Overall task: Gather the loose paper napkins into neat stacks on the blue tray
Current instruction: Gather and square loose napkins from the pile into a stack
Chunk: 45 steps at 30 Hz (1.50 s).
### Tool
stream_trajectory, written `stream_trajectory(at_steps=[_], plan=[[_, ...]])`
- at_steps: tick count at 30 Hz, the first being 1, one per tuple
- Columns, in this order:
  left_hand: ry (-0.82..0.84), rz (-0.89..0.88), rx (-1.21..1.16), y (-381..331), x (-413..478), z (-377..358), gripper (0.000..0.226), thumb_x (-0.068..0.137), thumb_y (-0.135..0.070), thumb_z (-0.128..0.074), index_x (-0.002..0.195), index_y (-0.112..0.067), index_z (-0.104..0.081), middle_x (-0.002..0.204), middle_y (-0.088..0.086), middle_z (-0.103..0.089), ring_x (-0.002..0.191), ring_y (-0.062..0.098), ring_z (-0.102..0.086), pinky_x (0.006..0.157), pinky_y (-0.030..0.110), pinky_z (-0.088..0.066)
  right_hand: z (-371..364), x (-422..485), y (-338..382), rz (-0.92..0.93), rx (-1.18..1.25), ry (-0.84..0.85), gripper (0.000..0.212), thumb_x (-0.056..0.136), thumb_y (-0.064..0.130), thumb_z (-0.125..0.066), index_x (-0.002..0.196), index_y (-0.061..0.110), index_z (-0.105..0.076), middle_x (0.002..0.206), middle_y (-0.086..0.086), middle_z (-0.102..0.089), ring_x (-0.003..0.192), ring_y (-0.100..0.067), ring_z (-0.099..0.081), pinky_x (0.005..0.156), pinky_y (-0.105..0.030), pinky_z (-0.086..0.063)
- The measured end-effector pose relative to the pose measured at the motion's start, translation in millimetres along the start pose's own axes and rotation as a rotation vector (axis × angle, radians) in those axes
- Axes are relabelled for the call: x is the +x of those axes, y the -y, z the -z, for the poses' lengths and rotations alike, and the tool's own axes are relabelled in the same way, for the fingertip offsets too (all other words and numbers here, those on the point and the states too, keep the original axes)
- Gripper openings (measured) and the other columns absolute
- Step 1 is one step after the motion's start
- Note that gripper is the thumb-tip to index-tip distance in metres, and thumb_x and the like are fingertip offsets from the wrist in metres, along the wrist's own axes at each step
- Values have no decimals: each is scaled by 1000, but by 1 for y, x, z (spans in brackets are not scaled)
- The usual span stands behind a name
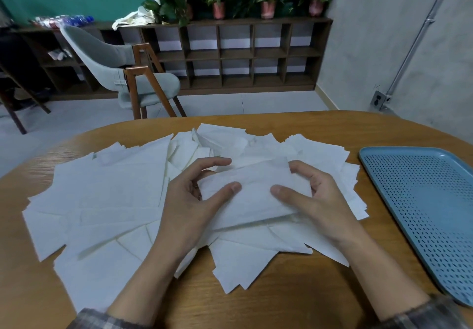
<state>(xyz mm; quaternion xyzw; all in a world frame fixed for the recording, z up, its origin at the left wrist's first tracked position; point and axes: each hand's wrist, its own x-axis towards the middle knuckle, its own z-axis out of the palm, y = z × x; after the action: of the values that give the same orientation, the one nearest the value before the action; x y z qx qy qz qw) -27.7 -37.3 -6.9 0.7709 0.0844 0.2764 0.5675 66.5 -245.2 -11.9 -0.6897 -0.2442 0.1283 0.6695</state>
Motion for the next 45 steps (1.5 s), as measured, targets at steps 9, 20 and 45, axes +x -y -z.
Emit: stream_trajectory(at_steps=[9,20,45], plan=[[23,32,-5,3,0,-4,32,81,-15,-89,108,-26,-78,100,-21,-76,66,-10,-58,62,4,-42,-8,-1,-5,-5,-91,86,59,90,23,-81,136,42,-50,130,4,-64,118,-17,-67,99,-38,-56],[89,141,-114,1,-1,-7,47,83,-36,-80,128,-37,-66,117,-21,-73,107,1,-71,80,15,-56,-2,-2,0,103,-17,35,48,94,5,-74,128,34,-55,118,2,-62,91,-9,-67,79,-22,-53],[679,-240,441,23,-9,-10,38,73,-60,-89,106,-44,-80,113,-21,-60,117,7,-56,99,22,-43,14,13,-16,106,-197,-187,32,94,2,-73,114,26,-79,117,24,-75,120,9,-62,96,-2,-40]])
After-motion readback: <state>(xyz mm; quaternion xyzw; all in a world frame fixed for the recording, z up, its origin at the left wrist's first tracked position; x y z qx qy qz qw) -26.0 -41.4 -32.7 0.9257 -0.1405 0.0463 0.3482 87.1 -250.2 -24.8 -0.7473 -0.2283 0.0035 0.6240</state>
